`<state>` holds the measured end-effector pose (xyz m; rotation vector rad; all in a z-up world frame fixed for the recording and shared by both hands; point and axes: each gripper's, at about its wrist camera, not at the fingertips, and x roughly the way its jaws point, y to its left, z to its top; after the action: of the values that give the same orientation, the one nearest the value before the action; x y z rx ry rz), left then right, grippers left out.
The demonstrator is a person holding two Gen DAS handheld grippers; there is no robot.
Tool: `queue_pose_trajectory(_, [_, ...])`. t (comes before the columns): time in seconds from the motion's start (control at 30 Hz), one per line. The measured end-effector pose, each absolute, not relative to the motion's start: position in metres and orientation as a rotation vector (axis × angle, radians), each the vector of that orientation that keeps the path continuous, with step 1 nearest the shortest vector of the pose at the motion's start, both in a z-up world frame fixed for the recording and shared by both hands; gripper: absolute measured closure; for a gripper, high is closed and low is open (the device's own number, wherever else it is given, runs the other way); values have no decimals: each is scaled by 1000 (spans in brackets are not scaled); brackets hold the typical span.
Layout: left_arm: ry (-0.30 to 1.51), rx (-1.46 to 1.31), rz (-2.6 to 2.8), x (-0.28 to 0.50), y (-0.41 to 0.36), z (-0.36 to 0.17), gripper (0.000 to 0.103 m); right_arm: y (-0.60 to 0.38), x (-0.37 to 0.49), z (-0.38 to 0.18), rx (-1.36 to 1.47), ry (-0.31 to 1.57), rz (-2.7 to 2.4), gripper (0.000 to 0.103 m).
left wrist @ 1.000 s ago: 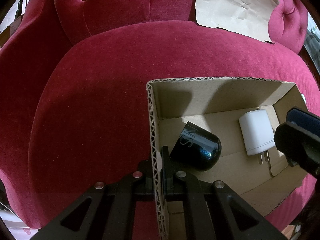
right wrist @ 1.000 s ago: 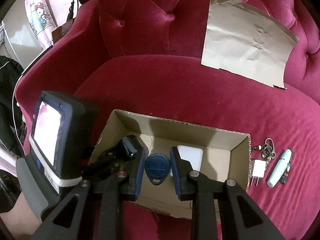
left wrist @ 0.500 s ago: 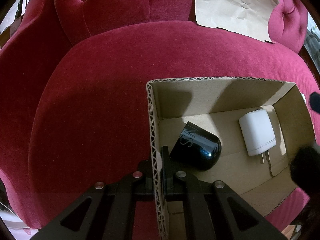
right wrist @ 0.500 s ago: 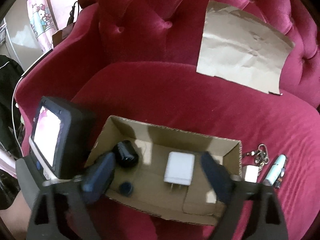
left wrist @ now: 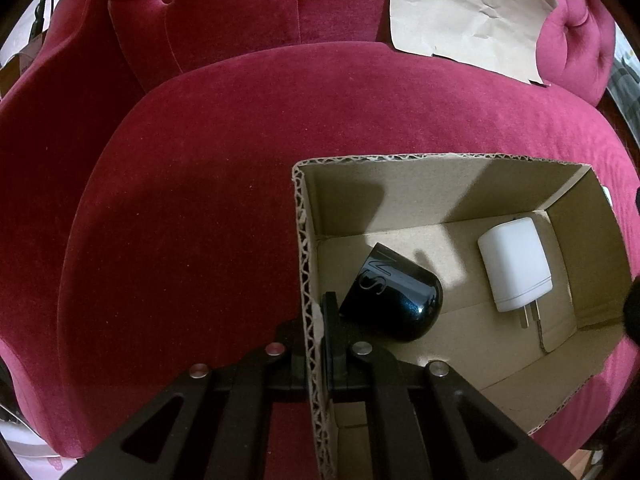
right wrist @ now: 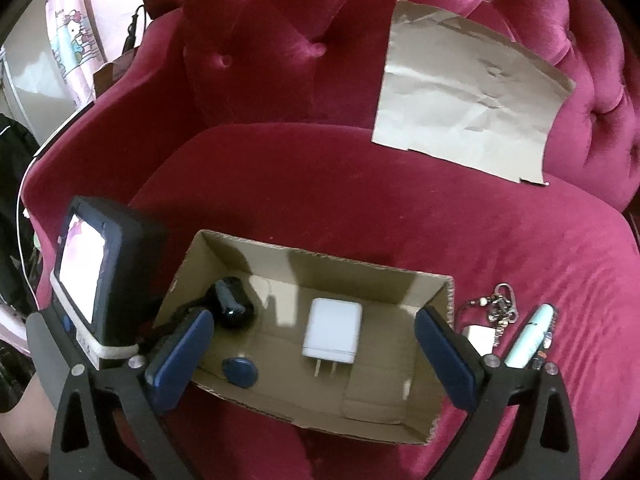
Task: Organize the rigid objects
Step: 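Move the right gripper back to the light blue bottle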
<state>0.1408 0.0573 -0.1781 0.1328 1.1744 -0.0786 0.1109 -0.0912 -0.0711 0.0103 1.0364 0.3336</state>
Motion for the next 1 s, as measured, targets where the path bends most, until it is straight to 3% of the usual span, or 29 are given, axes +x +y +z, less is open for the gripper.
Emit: queue_pose_trajectory(1.0, [1175,132,-80,141,58,-178,99,-214,134,-59,85,1027,60,0])
